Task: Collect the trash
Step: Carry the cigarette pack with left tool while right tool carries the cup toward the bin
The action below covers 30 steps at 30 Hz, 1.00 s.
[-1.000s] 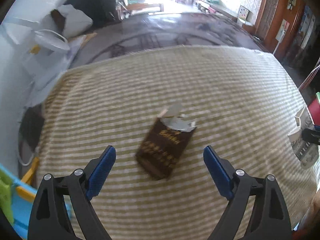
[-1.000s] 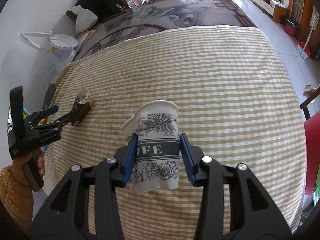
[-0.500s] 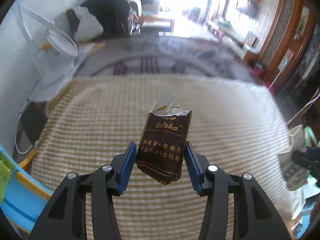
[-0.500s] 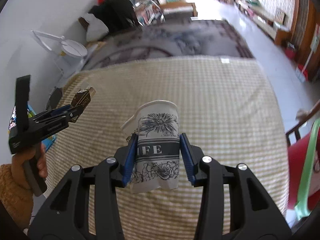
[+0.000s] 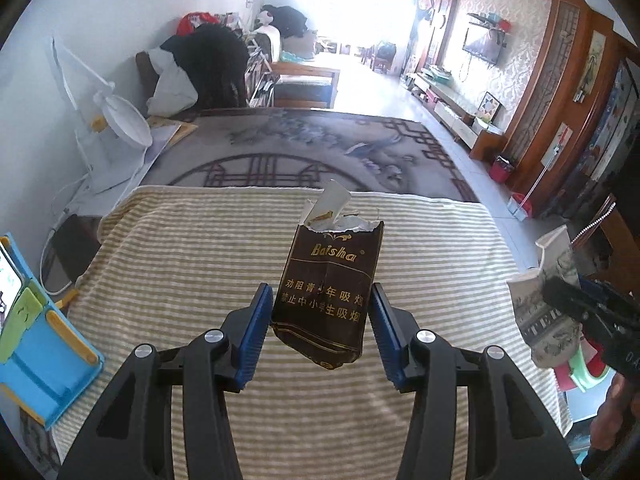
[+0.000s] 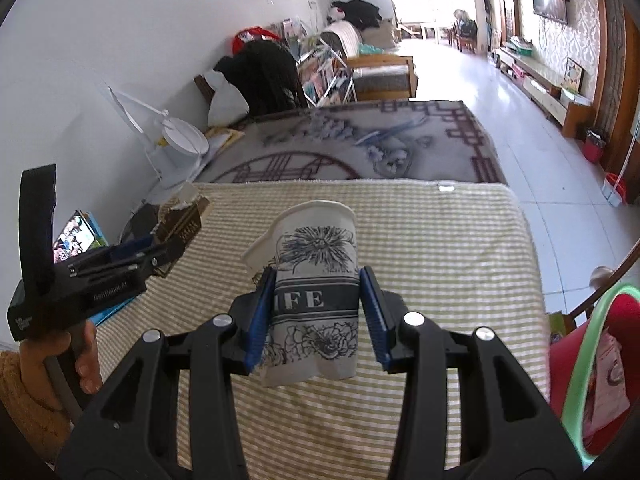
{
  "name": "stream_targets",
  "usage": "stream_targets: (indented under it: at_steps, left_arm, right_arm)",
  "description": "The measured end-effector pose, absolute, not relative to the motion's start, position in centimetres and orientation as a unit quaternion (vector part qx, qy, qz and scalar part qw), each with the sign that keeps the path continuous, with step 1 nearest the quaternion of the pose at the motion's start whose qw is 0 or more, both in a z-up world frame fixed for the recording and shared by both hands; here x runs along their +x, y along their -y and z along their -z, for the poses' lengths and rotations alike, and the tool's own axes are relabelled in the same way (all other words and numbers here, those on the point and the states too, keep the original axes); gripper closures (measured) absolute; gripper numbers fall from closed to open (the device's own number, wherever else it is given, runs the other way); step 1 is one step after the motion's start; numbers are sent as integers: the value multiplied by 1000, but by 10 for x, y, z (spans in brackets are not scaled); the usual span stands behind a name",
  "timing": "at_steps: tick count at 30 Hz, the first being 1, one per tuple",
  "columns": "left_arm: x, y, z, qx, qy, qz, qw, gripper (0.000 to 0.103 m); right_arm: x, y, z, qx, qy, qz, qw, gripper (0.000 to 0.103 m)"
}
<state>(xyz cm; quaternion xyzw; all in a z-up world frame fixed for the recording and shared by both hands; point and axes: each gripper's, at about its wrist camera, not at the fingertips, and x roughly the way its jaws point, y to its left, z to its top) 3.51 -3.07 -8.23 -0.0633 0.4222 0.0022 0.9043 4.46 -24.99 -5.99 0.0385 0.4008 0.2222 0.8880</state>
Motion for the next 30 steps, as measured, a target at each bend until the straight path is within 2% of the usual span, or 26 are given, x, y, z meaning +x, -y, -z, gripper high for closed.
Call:
stream_targets:
  at_steps: [18,30]
  left_arm:
    - [13,203,40,-44,-385,31,921,56]
    - [15,270,29,-25,-377,36,925,56]
  right_arm:
    - [29,405,43,48,-376,-223,898,62]
    - [24,480,33,78,-355,-202,909,61]
